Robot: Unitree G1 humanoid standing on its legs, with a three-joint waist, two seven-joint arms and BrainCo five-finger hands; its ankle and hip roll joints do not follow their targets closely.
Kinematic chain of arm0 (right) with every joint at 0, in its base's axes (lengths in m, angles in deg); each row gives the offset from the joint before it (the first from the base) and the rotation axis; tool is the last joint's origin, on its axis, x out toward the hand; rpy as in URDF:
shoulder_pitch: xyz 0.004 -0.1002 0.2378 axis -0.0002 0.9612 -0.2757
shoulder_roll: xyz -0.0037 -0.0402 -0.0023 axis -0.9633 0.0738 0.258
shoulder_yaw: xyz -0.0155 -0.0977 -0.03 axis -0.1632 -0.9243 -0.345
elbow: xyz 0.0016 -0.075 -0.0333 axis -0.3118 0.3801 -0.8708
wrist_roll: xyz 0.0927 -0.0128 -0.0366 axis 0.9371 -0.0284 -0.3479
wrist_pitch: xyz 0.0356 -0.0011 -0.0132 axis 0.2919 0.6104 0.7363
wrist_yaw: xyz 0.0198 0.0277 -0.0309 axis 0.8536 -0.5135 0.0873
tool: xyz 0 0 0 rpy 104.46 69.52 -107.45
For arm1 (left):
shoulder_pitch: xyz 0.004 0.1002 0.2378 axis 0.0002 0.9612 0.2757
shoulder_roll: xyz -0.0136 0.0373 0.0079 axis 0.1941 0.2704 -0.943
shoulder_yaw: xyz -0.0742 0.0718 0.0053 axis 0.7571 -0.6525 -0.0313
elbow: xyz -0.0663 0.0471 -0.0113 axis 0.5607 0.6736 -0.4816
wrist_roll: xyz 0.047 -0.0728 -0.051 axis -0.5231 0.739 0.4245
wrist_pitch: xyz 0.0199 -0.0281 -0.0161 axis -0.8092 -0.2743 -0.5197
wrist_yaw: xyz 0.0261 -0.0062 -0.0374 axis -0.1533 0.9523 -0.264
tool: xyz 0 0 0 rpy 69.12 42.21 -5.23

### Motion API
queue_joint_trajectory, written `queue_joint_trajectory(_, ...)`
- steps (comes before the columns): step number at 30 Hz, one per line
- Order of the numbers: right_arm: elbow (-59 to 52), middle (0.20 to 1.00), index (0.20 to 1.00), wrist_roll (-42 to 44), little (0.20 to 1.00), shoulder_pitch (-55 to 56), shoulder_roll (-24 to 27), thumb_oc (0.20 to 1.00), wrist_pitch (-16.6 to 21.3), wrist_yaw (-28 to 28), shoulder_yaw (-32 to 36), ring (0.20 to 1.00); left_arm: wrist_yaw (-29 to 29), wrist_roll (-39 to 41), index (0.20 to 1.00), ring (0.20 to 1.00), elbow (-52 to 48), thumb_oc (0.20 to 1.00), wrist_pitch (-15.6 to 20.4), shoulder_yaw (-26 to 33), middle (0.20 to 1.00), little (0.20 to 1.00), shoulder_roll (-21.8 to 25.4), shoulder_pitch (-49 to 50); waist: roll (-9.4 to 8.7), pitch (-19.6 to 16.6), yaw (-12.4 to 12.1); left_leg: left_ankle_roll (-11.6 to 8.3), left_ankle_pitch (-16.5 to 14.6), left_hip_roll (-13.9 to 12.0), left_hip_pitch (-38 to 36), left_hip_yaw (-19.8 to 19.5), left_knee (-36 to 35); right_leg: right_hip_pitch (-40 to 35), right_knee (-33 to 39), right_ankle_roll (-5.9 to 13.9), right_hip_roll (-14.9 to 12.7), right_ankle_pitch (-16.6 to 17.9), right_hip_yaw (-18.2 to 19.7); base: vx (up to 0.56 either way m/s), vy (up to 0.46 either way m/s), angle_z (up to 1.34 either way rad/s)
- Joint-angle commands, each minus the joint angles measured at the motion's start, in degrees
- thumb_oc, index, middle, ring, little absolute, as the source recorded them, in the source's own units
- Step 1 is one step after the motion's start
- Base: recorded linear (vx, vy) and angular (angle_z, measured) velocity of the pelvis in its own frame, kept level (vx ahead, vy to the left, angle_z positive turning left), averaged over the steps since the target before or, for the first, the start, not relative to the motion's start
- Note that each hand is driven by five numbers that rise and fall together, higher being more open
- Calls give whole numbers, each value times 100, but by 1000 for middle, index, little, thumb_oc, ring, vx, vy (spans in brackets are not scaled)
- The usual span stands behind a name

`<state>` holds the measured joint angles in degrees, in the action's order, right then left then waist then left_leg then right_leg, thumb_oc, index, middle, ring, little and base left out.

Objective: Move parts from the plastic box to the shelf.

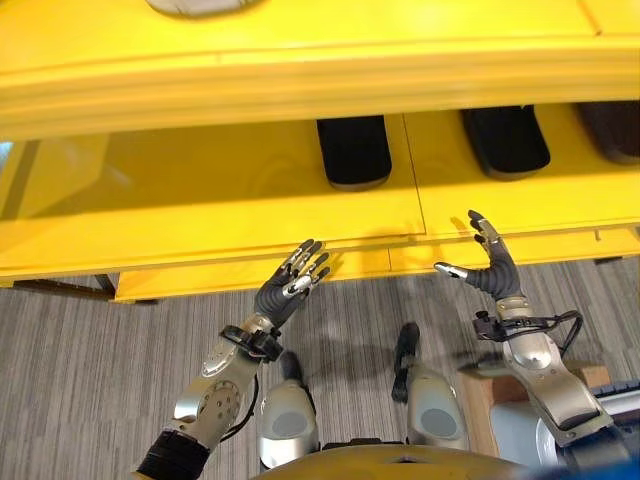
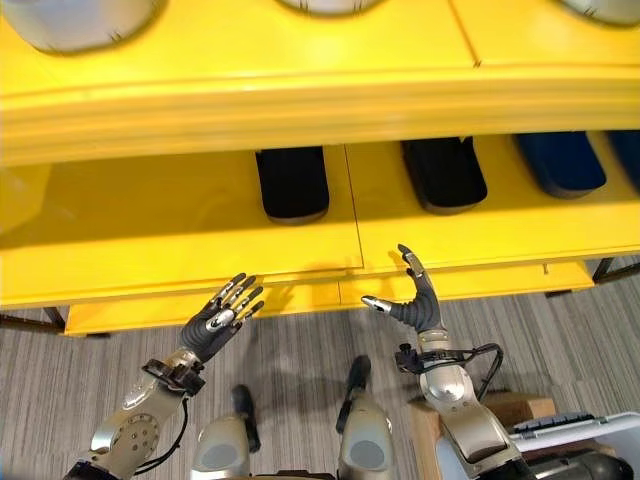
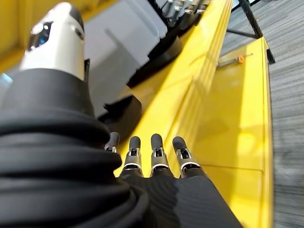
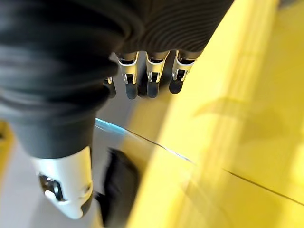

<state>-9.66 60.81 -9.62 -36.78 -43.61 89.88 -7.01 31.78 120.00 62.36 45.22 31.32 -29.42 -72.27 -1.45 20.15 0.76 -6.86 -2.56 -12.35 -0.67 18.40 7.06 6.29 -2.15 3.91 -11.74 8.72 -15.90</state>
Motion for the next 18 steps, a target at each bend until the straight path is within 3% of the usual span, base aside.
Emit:
queue_joint_trajectory(1, -329, 1000, 1000, -348, 1000, -414, 276, 1000, 482, 374, 177, 1000, 454, -608, 1000, 1000, -538, 1000, 157, -110, 1000, 1000, 158, 3, 83, -73, 46, 419, 388, 145, 44, 20, -295, -441, -769, 665, -305, -888, 270, -17, 225, -12)
queue_joint_trajectory(5, 7, 1000, 1000, -336, 1000, -339, 255, 1000, 254, 594, 137, 1000, 852, -781, 1000, 1000, -286, 1000, -147, -266, 1000, 1000, 280, -176, 39, -141, 166, 535, 266, 254, -138, 205, -317, -461, -796, 811, -444, -729, 293, -41, 215, -12)
queue_joint_trajectory(7, 299, 1000, 1000, -184, 1000, -319, 211, 1000, 98, 677, 134, 1000, 1498, -1470, 1000, 1000, -126, 1000, -591, -470, 1000, 1000, 429, -322, -26, -150, 265, 572, 199, 310, -234, 394, -356, -373, -731, 924, -594, -311, 300, -84, 199, -14)
queue_joint_trajectory(10, 551, 1000, 1000, -19, 1000, -381, 220, 1000, 84, 543, 92, 1000, 1631, -1770, 1000, 1000, 6, 1000, -672, -660, 1000, 1000, 567, -419, -58, -134, 372, 570, 120, 347, -377, 677, -417, -168, -736, 1048, -760, 149, 230, -34, 157, -30)
queue_joint_trajectory(12, 745, 1000, 1000, -98, 1000, -441, 162, 1000, 98, 468, -16, 1000, 1583, -1718, 1000, 1000, 158, 1000, -717, -810, 1000, 1000, 578, -437, -15, -137, 435, 543, -54, 375, -594, 925, -473, -53, -918, 1109, -816, 229, 30, -3, 207, -67)
queue_joint_trajectory(16, 862, 1000, 1000, -152, 1000, -445, 91, 1000, 142, 556, -113, 1000, 1571, -1632, 1000, 1000, 375, 1000, -578, -927, 1000, 1000, 618, -450, 74, -199, 500, 726, -69, 501, -499, 1051, -427, 80, -1636, 1039, -709, -79, 120, -78, 98, -94)
queue_joint_trajectory(17, 911, 1000, 1000, -292, 1000, -440, 64, 1000, 172, 693, -84, 1000, 1767, -1405, 1000, 1000, 394, 1000, -574, -923, 1000, 1000, 637, -412, 152, -246, 470, 867, -69, 553, -394, 1079, -390, 31, -2132, 904, -633, -434, 127, -75, 8, -12)
queue_joint_trajectory(18, 925, 1000, 1000, -423, 1000, -462, 59, 1000, 184, 744, -66, 1000, 1856, -1311, 1000, 1000, 386, 1000, -570, -913, 1000, 1000, 644, -366, 185, -271, 436, 922, -97, 566, -347, 1098, -342, 15, -2365, 834, -656, -519, 105, -58, -35, -12)
